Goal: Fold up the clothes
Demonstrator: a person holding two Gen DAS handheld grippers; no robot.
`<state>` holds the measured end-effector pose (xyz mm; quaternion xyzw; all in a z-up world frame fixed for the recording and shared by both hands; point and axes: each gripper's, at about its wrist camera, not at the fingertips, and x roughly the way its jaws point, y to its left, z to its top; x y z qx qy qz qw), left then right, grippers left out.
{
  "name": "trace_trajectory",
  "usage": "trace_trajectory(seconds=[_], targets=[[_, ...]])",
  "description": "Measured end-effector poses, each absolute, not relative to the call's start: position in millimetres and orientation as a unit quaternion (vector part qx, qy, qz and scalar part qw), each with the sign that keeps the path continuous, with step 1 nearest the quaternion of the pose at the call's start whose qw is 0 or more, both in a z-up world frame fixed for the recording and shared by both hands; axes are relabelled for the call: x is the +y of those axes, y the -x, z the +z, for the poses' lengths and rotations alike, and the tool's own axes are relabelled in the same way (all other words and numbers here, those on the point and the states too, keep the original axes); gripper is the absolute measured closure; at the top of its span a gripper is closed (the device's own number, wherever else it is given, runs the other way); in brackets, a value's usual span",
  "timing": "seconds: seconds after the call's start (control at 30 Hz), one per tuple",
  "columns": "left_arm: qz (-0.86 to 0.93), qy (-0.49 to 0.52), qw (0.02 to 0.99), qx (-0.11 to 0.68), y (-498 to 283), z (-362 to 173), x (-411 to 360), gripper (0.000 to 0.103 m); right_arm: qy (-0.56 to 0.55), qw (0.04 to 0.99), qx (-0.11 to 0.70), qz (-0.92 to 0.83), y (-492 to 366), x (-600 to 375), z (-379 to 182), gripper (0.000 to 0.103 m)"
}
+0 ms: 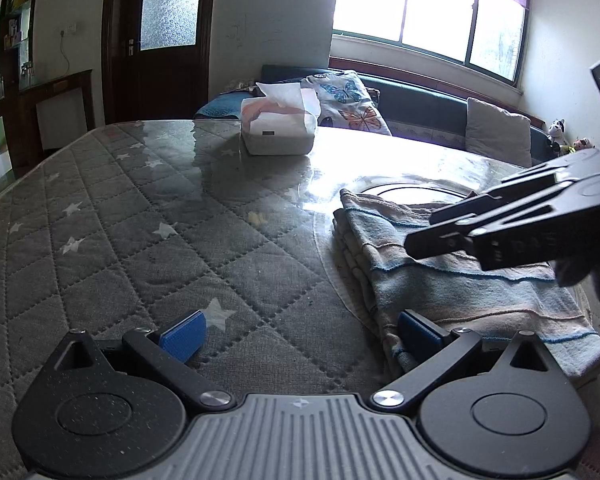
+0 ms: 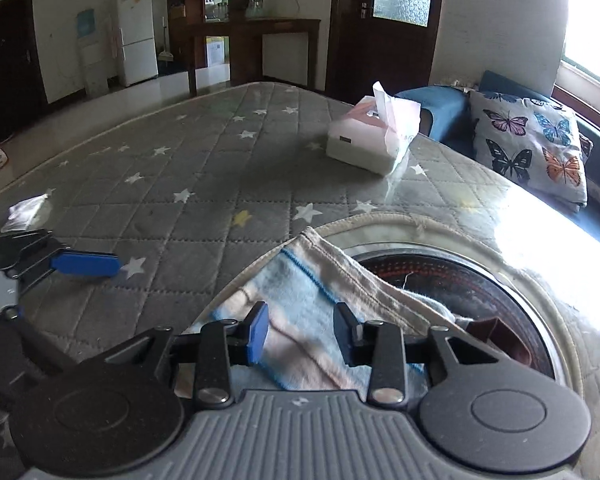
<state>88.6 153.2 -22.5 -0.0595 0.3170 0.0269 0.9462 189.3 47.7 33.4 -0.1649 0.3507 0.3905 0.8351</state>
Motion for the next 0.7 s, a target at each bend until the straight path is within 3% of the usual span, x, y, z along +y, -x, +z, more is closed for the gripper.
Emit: trace_trajectory(seconds=[0.7], targets=[[0.027,0.061,0.946,0.318,-88.8,-23.0,153.3,0.000,0.191,0.831,0.351,0.388,-162.8,44.6,22.9,0.062]])
